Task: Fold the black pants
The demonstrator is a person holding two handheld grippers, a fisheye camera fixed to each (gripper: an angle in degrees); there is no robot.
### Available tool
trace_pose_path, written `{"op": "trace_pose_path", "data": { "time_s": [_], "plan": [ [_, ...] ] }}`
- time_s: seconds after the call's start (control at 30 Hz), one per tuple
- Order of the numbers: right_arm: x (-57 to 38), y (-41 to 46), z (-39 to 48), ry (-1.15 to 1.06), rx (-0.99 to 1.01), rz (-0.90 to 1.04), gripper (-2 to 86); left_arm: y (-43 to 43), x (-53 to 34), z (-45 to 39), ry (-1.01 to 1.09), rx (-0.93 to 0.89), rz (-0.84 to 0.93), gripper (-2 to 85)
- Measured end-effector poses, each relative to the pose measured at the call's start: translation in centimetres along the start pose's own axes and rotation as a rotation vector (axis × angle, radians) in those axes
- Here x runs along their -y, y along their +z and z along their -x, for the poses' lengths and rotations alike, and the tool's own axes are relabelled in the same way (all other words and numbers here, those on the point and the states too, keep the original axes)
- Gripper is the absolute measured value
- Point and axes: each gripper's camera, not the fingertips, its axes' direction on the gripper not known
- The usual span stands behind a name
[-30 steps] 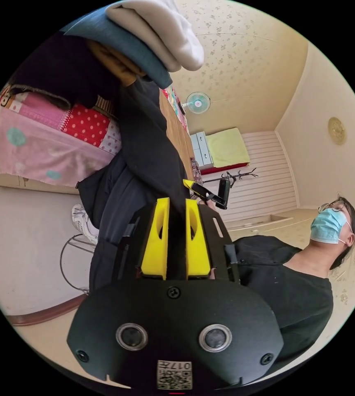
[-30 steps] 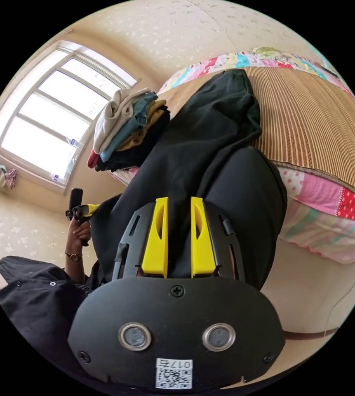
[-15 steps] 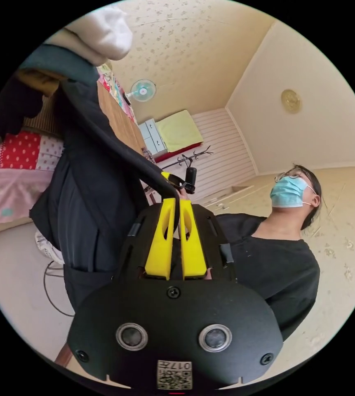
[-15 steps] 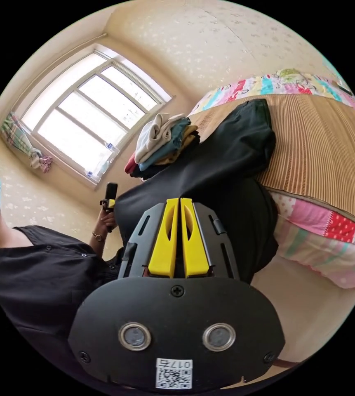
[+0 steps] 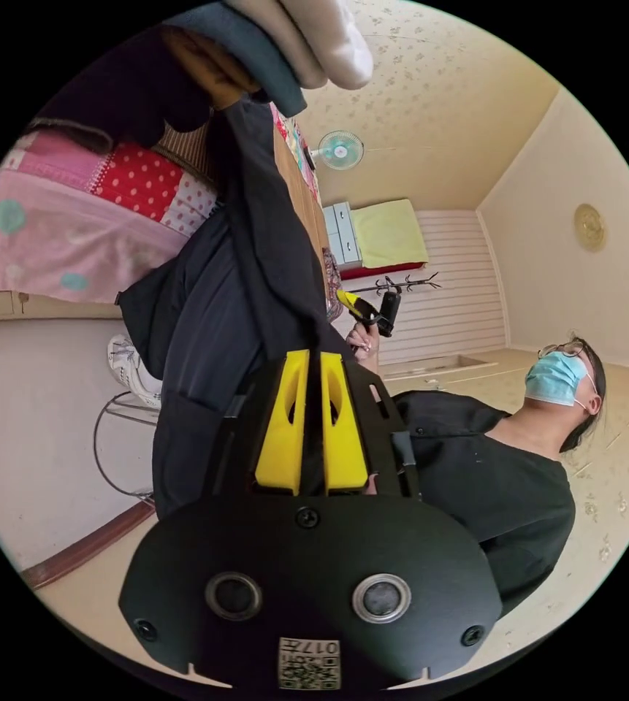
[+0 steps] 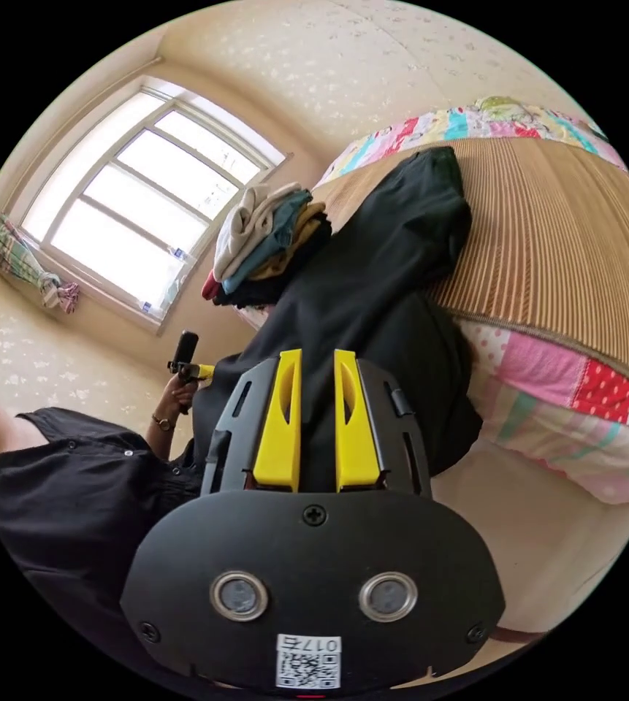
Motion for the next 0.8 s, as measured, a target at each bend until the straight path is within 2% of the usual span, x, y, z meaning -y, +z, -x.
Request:
{"op": "trace_pose_path", "data": {
  "time_s": [0.13,0.23,0.33,0.43,0.5,0.57,0.73,0.8],
  "plan": [
    [9.1,0.6,-6.3,0.097,-0.016,-0.095,8.9,0.1,1.0,-0.9,0.024,-0.004,-0.024,3.9],
    [15.1,2.9,-11.2,0.228,-0.105,-0.143,9.9,1.6,1.6,-1.4,0.041,-0.030,-0.029,3.9],
    [18.8,5.8,-16.0,0.399,-0.040,-0.123,10.8,2.9,1.5,-1.6,0.048,-0.076,-0.014,3.9],
    [20.9,8.5,-17.8,0.468,-0.118,-0.068,9.5,3.1,0.8,-1.3,0.039,-0.101,-0.005,3.9],
    [21.8,9.3,-17.9,0.460,-0.122,-0.049,7.0,2.5,0.3,-1.0,0.030,-0.093,-0.018,4.0],
    [22.6,7.9,-17.0,0.409,-0.208,-0.142,3.1,1.7,-0.2,-0.7,0.023,-0.090,-0.041,3.9],
    [24.6,7.7,-16.1,0.356,-0.413,-0.142,2.2,1.3,-0.4,-0.6,0.020,-0.060,-0.080,3.0],
    [24.8,7.9,-15.9,0.369,-0.418,-0.101,2.8,1.6,-0.5,-0.7,0.013,-0.011,-0.091,4.6]
  ]
}}
